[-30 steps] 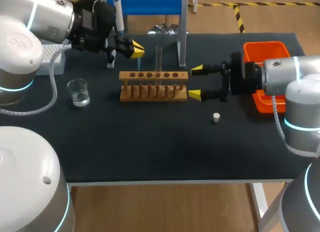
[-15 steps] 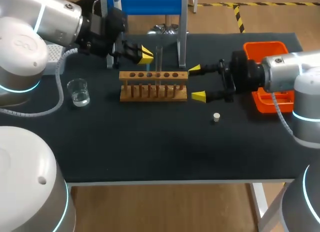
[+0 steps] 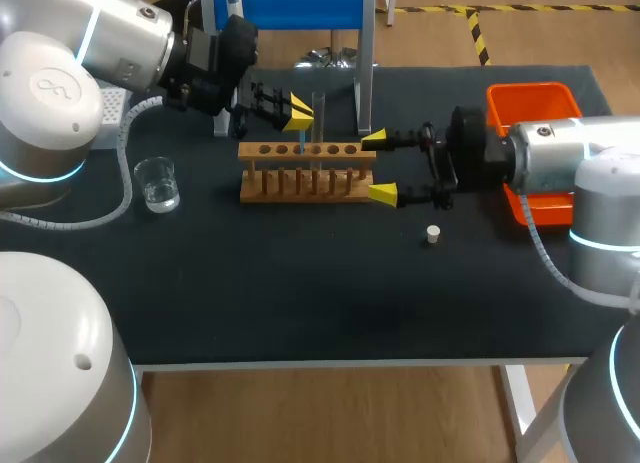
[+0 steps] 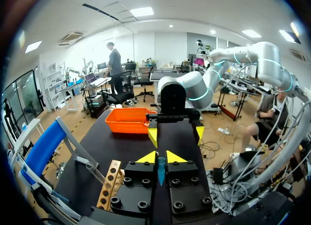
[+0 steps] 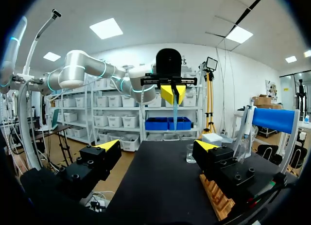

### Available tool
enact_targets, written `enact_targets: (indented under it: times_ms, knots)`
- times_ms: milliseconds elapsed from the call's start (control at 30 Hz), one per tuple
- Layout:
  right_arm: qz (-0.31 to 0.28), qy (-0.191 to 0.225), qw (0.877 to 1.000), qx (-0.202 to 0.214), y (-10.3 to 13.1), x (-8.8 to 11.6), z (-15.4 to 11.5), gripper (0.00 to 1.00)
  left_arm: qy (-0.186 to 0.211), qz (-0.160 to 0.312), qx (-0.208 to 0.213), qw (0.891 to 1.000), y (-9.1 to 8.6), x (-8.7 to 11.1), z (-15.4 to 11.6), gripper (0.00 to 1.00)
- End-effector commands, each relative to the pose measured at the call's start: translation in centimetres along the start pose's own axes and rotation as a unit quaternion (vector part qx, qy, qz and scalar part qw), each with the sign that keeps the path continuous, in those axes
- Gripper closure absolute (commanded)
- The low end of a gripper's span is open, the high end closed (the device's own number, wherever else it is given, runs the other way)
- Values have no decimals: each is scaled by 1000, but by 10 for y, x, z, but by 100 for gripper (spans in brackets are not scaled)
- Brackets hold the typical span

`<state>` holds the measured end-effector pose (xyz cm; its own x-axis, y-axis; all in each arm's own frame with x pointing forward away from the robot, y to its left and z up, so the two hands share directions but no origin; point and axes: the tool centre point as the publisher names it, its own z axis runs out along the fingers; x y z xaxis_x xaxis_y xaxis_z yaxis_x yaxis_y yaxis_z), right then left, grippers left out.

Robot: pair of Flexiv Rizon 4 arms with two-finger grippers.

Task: Invert the test tube, pick up the pipette, mount the tip to pipette, aspirate from beaker and dispense into the tube, eject the tip, return the pipette, and cap with the stopper.

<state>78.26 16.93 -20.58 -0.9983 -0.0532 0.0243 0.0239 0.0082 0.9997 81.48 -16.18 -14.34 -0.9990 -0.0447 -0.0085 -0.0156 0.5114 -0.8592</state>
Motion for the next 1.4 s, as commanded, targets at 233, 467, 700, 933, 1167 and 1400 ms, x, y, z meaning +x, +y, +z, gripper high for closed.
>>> enact_targets:
  times_ms: [233, 467, 700, 933, 1167, 1400]
  knots:
    - [7, 18, 1000, -8, 11, -7, 33, 0, 1, 0, -2, 1000, 0, -1, 0, 100]
    - [12, 16, 1000, -10, 14, -12, 50, 0, 1, 0, -2, 1000, 0, -1, 0, 100]
    - [3, 6, 1000, -11, 11, -18, 63, 0, 1, 0, -2, 1000, 0, -1, 0, 100]
    - [-4, 5, 1000, -13, 10, -25, 72, 0, 1, 0, -2, 1000, 0, -1, 0, 100]
    - [-9, 9, 1000, -11, 13, -32, 78, 3, 1, 0, -2, 1000, 0, -1, 0, 100]
    - [-8, 18, 1000, -10, 18, -34, 84, 13, 1, 0, -2, 1000, 0, -1, 0, 100]
